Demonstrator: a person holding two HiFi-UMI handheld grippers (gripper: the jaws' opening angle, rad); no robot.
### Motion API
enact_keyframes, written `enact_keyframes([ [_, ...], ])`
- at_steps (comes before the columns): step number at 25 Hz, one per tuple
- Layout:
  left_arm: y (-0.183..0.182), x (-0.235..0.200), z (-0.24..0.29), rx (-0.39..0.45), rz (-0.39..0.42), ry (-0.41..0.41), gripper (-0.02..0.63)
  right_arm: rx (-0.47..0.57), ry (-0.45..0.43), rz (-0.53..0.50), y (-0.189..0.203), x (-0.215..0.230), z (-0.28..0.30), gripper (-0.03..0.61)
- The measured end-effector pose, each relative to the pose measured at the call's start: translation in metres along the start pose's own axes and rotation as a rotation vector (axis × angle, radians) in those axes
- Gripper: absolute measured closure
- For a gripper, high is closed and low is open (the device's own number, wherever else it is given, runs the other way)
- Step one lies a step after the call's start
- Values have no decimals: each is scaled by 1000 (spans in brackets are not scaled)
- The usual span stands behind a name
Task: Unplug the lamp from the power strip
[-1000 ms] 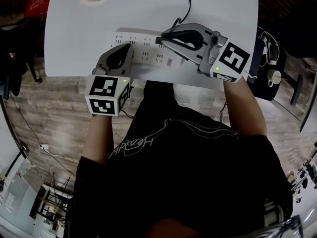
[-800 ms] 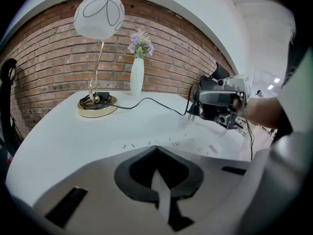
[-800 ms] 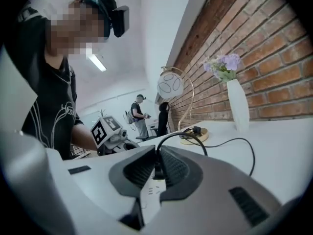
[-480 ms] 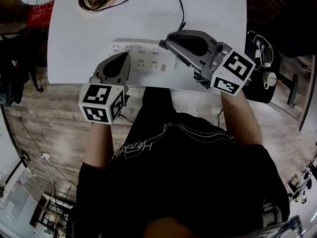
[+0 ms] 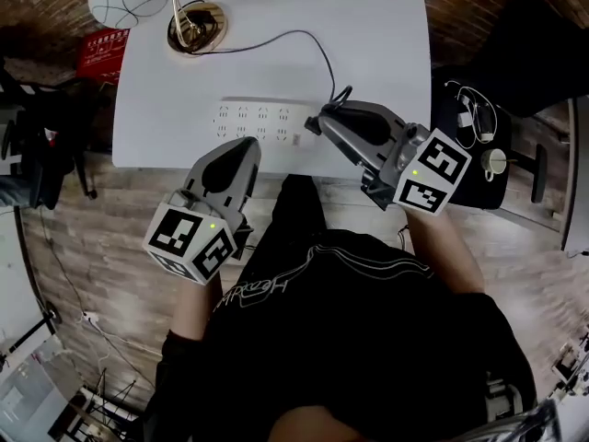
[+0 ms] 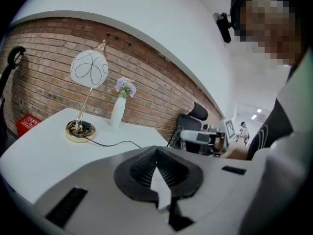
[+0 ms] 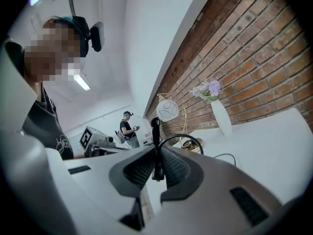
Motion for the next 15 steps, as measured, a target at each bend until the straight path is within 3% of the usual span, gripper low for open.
enact_keyframes([
  [3, -3, 21, -12, 41, -43, 63, 612, 13, -11, -25, -8, -17, -12, 561],
  [9, -10, 62, -38, 75, 60, 74, 612, 55, -19, -29, -24, -48, -35, 561],
  [15, -11, 88, -50, 98, 99, 90, 612, 76, -38, -44, -34, -68, -49, 561],
])
Point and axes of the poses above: the fingertips, and each gripper's own axes: z forward along the fingers, x to its right, y out of its underside, the point moved 8 cm from there along -z, backward along the fingers, and after that the axes turned 10 degrees about -z, right-handed, at the moved point
